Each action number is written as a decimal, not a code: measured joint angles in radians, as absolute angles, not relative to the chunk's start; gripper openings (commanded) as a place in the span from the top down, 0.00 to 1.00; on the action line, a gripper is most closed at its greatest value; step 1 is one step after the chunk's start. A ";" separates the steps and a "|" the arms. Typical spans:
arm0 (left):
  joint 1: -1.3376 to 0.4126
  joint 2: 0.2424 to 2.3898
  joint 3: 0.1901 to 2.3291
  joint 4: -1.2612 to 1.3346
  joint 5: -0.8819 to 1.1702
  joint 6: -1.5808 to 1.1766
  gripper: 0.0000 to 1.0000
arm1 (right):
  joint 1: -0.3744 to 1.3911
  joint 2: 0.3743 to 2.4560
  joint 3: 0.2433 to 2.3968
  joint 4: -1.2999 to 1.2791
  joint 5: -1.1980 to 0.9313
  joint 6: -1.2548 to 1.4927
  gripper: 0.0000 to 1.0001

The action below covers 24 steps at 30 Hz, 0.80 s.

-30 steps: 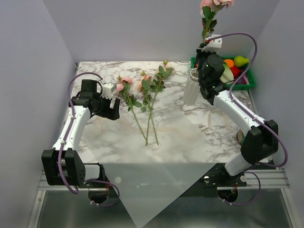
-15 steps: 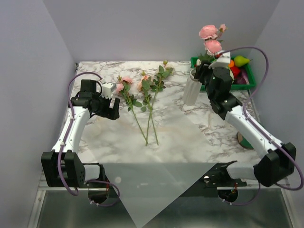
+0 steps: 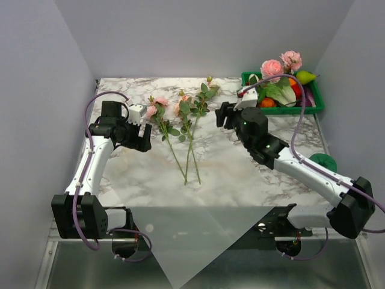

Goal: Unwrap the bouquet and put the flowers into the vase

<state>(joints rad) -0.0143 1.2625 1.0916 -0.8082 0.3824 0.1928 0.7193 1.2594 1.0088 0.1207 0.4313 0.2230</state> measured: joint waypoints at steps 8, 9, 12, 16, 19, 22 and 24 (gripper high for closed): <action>-0.014 1.262 1.085 -0.807 0.383 0.194 0.01 | 0.830 1.586 1.131 0.037 0.455 0.280 0.25; -0.014 1.262 1.085 -0.808 0.383 0.194 0.01 | 0.834 1.634 1.165 0.016 0.453 0.289 0.27; -0.014 1.262 1.085 -0.808 0.383 0.195 0.01 | 0.840 1.764 1.272 -0.043 0.439 0.300 0.28; -0.014 1.262 1.085 -0.808 0.383 0.199 0.01 | 0.840 1.913 1.430 -0.127 0.418 0.295 0.28; -0.014 1.262 1.085 -0.808 0.383 0.202 0.01 | 0.838 2.000 1.543 -0.177 0.387 0.289 0.29; -0.014 1.262 1.085 -0.808 0.383 0.208 0.01 | 0.834 2.059 1.624 -0.221 0.349 0.287 0.31; -0.014 1.262 1.085 -0.808 0.383 0.214 0.01 | 0.829 2.088 1.665 -0.244 0.329 0.287 0.32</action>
<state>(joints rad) -0.0143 1.2621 1.0851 -0.8078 0.3828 0.2138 0.8288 2.0884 1.6650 -0.2440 0.3294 0.2874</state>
